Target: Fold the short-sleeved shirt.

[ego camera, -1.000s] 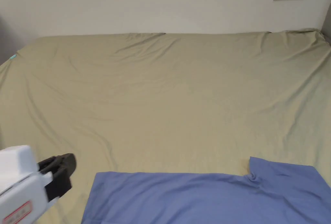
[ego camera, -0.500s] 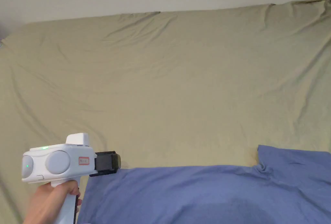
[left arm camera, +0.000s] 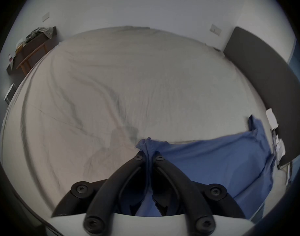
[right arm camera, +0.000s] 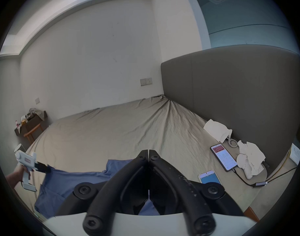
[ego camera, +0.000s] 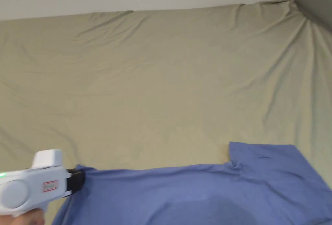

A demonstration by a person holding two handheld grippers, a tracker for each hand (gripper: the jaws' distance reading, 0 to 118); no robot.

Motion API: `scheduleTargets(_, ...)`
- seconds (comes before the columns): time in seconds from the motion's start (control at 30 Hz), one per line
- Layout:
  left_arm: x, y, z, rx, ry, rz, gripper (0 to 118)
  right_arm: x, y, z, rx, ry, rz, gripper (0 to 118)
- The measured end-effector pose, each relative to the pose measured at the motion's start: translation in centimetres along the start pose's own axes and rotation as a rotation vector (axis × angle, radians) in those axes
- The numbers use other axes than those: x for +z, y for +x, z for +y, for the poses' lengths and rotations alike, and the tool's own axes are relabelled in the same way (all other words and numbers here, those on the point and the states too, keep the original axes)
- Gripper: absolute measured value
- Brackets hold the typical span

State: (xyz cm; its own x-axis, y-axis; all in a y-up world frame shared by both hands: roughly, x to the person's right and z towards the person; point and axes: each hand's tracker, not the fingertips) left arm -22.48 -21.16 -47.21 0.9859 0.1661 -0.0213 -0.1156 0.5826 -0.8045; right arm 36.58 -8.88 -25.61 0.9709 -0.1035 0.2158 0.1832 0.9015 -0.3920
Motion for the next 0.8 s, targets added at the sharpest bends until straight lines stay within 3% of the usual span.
scheduleTargets(0.1,2.2,0.5,-0.1,0.01,0.06,-0.016,5,-6.6,0.7,0.1,0.035,-0.079,0.001,0)
scheduleTargets(0.2,3.0,1.4,0.1,-0.022,0.052,-0.006,5,-15.1,2.1,-0.5,-0.026,-0.214,0.045,0)
scheduleTargets(0.27,3.6,1.7,0.0,-0.033,0.091,-0.003,5,-20.2,2.0,-1.5,0.034,-0.3,0.078,0)
scheduleTargets(0.33,3.6,1.9,0.5,-0.009,0.086,-0.011,5,-24.3,2.0,-2.4,0.026,-0.381,0.085,1)
scheduleTargets(0.37,3.6,1.8,0.6,0.004,0.089,-0.017,5,-26.1,2.0,-2.6,0.008,-0.45,0.13,15)
scheduleTargets(0.4,3.5,1.8,0.6,0.016,0.089,-0.028,5,-27.4,1.9,-2.9,-0.016,-0.501,0.144,50)
scheduleTargets(0.43,3.4,1.8,0.8,0.026,0.082,-0.031,5,-28.6,1.4,-3.3,-0.02,-0.566,0.131,94)
scheduleTargets(0.47,3.3,1.8,0.8,0.029,0.079,-0.029,5,-29.4,0.8,-3.7,0.007,-0.613,0.119,118)
scheduleTargets(0.53,3.0,1.9,0.7,0.026,0.072,-0.026,5,-29.8,0.3,-4.4,0.072,-0.557,0.196,101)
scheduleTargets(0.57,2.8,1.9,0.6,0.024,0.07,-0.023,5,-30.1,-0.2,-4.8,0.119,-0.58,0.145,101)
scheduleTargets(0.63,2.4,1.9,0.6,0.023,0.061,-0.023,5,-30.2,-0.9,-5.4,0.169,-0.615,0.143,96)
scheduleTargets(0.7,2.2,1.9,0.5,0.024,0.054,-0.024,5,-30.5,-1.1,-6.2,0.185,-0.622,0.161,61)
scheduleTargets(0.73,1.9,1.8,0.5,0.025,0.052,-0.021,5,-30.3,-1.6,-6.2,0.205,-0.631,0.153,38)
scheduleTargets(0.77,1.9,1.8,0.5,0.029,0.052,-0.02,5,-29.8,-2.1,-6.1,0.233,-0.605,0.135,8)
scheduleTargets(0.8,1.9,1.8,0.6,0.034,0.051,-0.025,5,-29.4,-2.4,-5.9,0.256,-0.571,0.145,3)
